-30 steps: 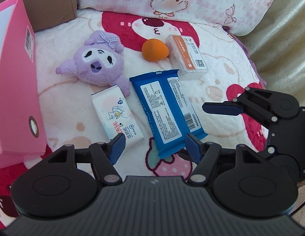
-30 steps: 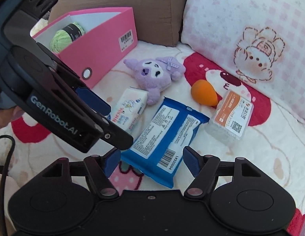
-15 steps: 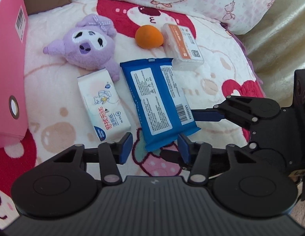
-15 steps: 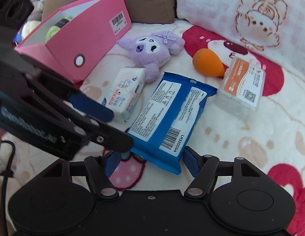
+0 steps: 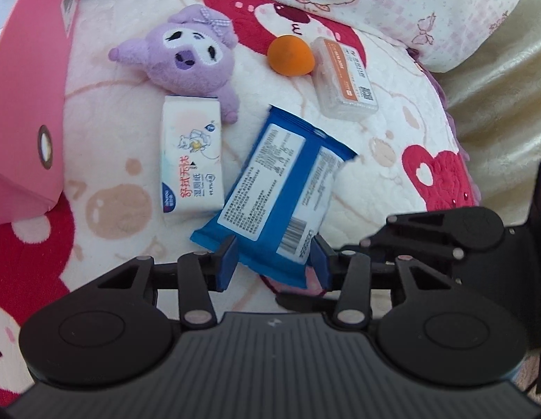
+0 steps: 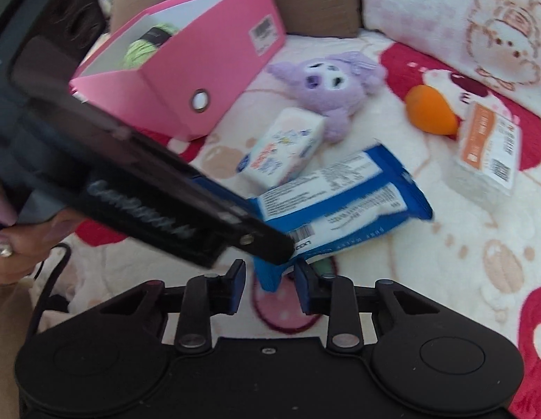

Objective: Organize objects
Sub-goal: 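Close the left gripper on the edge of the blue wet-wipe pack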

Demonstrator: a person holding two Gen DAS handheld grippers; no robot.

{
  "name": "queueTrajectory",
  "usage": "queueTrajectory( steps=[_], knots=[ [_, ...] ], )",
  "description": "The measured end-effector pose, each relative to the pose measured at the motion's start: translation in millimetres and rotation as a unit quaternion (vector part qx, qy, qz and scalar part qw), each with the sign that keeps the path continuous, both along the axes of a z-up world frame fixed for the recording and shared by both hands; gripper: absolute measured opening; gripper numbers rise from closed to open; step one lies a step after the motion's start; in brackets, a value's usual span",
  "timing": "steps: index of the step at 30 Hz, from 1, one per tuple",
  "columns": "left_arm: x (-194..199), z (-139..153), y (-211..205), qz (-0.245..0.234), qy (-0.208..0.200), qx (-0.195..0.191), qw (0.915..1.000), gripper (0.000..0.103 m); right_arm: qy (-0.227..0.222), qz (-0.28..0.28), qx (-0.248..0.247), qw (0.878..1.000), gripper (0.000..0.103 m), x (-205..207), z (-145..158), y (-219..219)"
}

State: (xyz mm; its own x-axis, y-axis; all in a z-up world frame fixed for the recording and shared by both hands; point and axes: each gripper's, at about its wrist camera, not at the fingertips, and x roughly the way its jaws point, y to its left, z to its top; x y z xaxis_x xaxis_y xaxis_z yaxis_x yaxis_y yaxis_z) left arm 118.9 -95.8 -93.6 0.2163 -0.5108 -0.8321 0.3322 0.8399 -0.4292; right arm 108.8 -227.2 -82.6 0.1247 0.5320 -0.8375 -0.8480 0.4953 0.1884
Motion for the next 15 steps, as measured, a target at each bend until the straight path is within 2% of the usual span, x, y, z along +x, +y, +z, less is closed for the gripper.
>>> queueTrajectory(
  steps=[4,6,11,15],
  knots=[
    [1.0,-1.1,8.1,0.016,0.003,0.024,0.9996,0.048,-0.031,0.016,-0.006,0.999,0.036,-1.1,12.5,-3.8],
    [2.8,-4.5,12.8,0.025,0.013,0.034,0.9990,0.049,-0.043,0.001,-0.007,0.999,0.044,6.4,16.9,-10.0],
    [4.9,-16.4,21.9,0.039,0.042,0.023,0.9981,0.050,-0.051,-0.083,0.000,0.995,0.058,37.1,15.3,-30.0],
    [2.3,-19.8,20.3,0.045,0.046,-0.001,0.9980,0.048,-0.026,-0.154,0.011,0.988,0.060,61.7,1.5,-43.2]
  ],
)
